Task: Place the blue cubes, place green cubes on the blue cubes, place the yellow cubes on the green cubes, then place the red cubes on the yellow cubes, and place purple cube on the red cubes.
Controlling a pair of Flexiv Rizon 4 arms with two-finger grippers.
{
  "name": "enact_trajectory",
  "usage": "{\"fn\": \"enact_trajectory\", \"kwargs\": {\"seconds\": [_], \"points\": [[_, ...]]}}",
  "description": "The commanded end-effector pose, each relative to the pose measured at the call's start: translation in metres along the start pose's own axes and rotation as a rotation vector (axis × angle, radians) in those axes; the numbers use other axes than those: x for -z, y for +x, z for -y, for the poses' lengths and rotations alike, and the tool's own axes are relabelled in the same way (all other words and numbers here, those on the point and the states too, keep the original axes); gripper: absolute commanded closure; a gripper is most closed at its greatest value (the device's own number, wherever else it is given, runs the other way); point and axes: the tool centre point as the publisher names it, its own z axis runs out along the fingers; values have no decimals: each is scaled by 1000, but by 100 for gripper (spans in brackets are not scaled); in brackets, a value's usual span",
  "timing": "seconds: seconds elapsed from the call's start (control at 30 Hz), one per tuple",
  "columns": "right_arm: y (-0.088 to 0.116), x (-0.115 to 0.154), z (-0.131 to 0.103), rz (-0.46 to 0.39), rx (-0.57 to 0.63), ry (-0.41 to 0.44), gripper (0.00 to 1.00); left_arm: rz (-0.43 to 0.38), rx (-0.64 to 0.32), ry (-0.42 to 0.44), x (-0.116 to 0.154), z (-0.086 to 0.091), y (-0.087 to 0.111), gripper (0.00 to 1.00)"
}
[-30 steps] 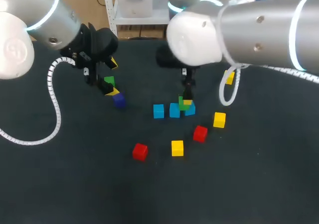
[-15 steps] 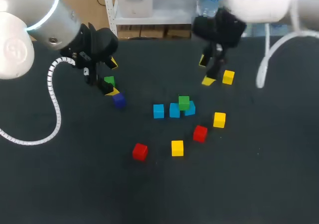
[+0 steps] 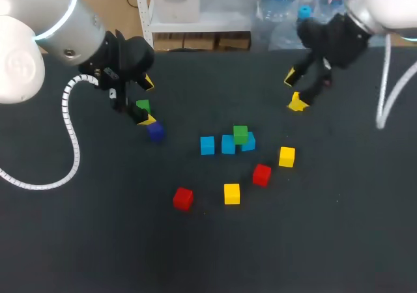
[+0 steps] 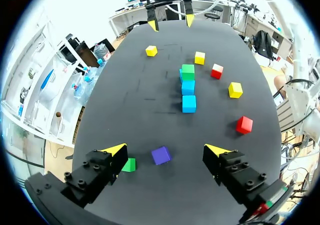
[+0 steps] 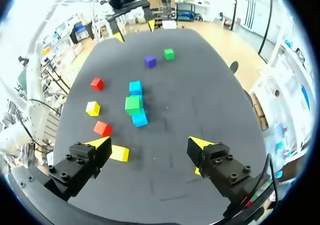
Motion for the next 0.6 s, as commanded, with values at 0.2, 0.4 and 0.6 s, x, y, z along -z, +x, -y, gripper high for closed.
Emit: {"fn": "enact_trajectory", "kwargs": {"seconds": [0.2,0.4,0.6], "points": [[15,2,-6,271,13,17,0,3,-2,1,0,-1,1,0],[13,-4,-2,352,23,-17,0,3,-2,1,0,-1,1,0],[10,-6,-1,418,34,-68,0,3,-2,1,0,-1,1,0]]}}
